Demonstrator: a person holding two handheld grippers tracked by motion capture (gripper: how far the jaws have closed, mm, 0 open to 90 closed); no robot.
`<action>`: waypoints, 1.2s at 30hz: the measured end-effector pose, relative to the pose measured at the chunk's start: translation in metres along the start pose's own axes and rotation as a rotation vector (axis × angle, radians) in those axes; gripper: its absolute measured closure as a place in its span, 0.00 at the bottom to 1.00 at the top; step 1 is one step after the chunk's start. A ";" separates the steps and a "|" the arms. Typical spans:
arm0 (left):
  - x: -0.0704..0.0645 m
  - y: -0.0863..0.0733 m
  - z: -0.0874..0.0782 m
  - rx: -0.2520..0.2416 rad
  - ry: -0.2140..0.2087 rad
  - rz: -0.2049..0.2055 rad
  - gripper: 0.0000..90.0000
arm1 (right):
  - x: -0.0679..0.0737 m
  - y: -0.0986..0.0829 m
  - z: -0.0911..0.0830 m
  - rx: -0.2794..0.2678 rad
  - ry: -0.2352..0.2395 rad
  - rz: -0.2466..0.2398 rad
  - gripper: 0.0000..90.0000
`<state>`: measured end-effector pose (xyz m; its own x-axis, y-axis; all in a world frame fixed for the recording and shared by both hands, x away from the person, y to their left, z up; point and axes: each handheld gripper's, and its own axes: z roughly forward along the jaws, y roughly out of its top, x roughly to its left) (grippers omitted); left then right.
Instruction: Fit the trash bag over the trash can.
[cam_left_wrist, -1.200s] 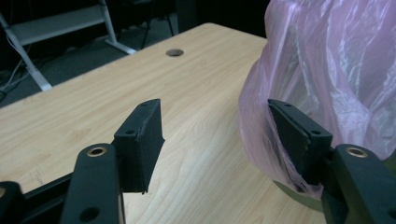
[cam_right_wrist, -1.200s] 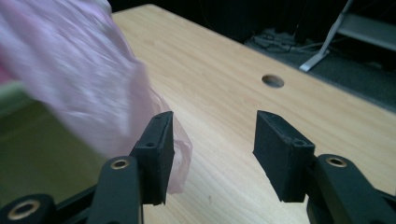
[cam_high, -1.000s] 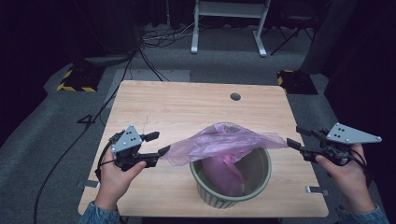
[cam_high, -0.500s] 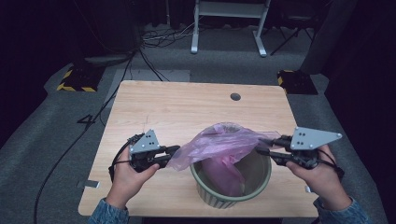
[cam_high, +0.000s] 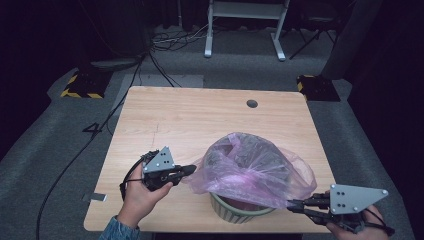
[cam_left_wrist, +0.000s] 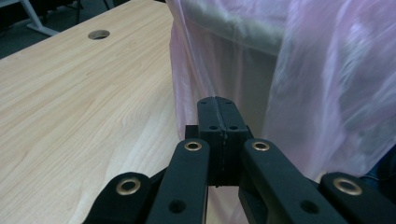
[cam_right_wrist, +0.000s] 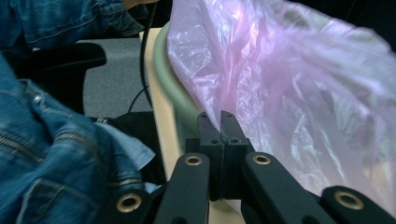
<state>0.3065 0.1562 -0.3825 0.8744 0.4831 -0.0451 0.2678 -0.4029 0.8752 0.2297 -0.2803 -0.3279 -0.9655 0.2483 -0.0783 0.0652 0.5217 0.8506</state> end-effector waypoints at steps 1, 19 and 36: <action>0.000 -0.002 0.000 0.000 0.002 -0.001 1.00 | 0.003 -0.004 0.000 0.003 0.003 0.005 1.00; -0.001 -0.029 0.008 -0.017 -0.014 -0.032 1.00 | -0.005 -0.084 0.062 0.193 0.059 0.171 1.00; -0.029 -0.012 -0.026 -0.124 0.042 0.016 0.42 | 0.001 -0.072 -0.009 -0.039 -0.141 0.193 0.47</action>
<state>0.2677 0.1673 -0.3792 0.8598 0.5105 -0.0123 0.1992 -0.3130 0.9286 0.2218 -0.3253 -0.3846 -0.8912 0.4533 0.0180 0.2325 0.4222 0.8762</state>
